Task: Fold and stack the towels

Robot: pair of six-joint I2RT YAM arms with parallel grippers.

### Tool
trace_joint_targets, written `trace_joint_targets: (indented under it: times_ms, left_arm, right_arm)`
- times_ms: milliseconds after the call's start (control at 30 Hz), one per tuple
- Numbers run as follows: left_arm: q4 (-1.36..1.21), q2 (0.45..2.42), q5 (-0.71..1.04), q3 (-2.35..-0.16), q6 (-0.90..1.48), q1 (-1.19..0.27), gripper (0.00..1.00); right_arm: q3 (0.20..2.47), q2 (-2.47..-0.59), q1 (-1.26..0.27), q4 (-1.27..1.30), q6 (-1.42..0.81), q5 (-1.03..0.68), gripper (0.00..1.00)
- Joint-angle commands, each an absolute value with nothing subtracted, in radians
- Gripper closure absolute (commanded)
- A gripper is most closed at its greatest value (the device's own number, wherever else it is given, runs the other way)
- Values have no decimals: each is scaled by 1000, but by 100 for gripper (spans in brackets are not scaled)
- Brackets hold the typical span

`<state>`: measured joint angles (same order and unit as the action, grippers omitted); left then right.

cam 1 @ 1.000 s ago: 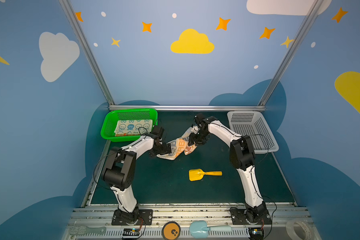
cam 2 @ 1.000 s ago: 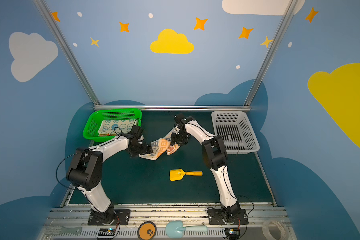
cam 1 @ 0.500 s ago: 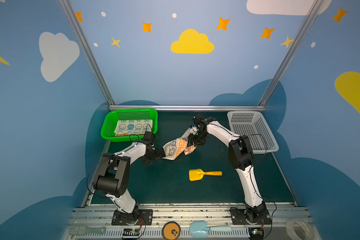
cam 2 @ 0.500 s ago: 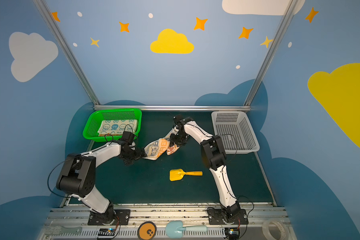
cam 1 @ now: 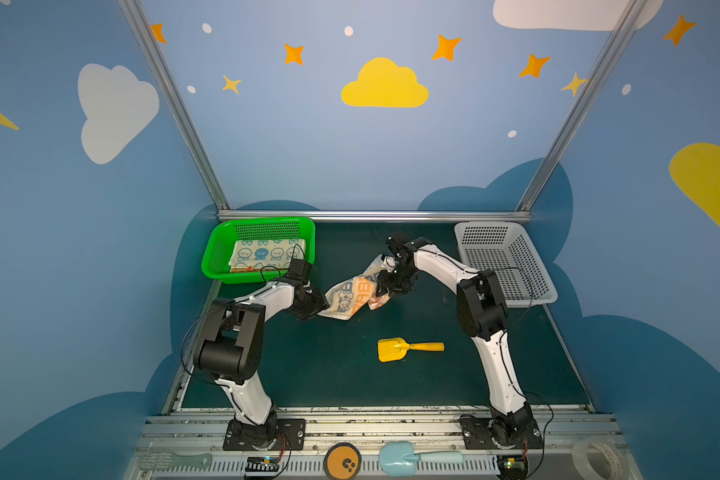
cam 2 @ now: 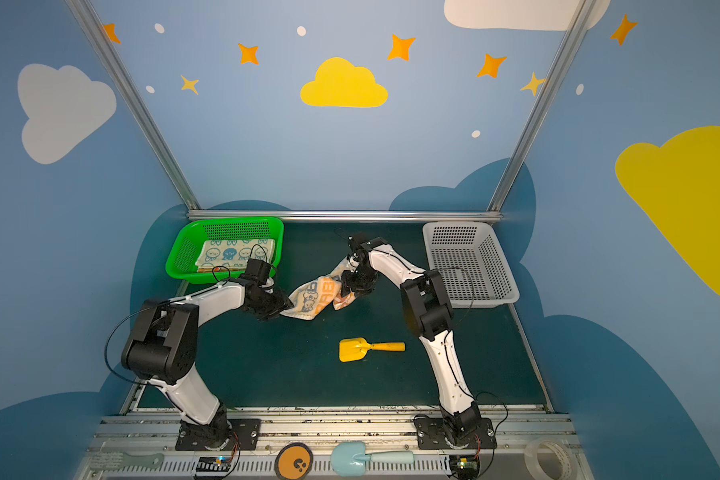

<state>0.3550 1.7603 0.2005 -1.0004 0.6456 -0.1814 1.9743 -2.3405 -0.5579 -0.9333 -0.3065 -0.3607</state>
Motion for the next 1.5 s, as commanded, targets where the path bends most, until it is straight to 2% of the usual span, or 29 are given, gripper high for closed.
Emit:
trace_joint_targets:
  times_ms: [0,100,267,367,567,1000,1133,1300,1467]
  left_arm:
    - [276,1846,207,-957,643,-197,54]
    - [265,1877,202,-972,624,-211,62]
    - [273,1921,179,-1000,593,-235,88]
    - [276,1941,162,-1016,583,-245,97]
    - [287,1921,143,-1043,577,-250,97]
    - [376,1636,162,-1120,606,-261,97]
    - [400,1598,187,-1163,628,-262,97]
    - [458,1575,202,-1276,635,-262,97]
    - [474,1531,181,-1396,646,-260,97]
  right_arm:
    - [1963,-2283,-552,-927,-295,-374,49]
    - [1962,-2283,-554,-927,-293,-380,49]
    - [1952,-2276,-554,-923,-291,-382,50]
    - [1943,-2269,-555,-919,-288,-383,50]
    - [1939,-2258,-556,-921,-282,-385,51]
    - [1918,-2203,-562,-918,-285,-386,51]
    - [1871,-2155,-564,-886,-290,-404,47]
    - [1743,-2061,-571,-793,-288,-449,38]
    - [1642,-2018,-593,-702,-293,-479,33]
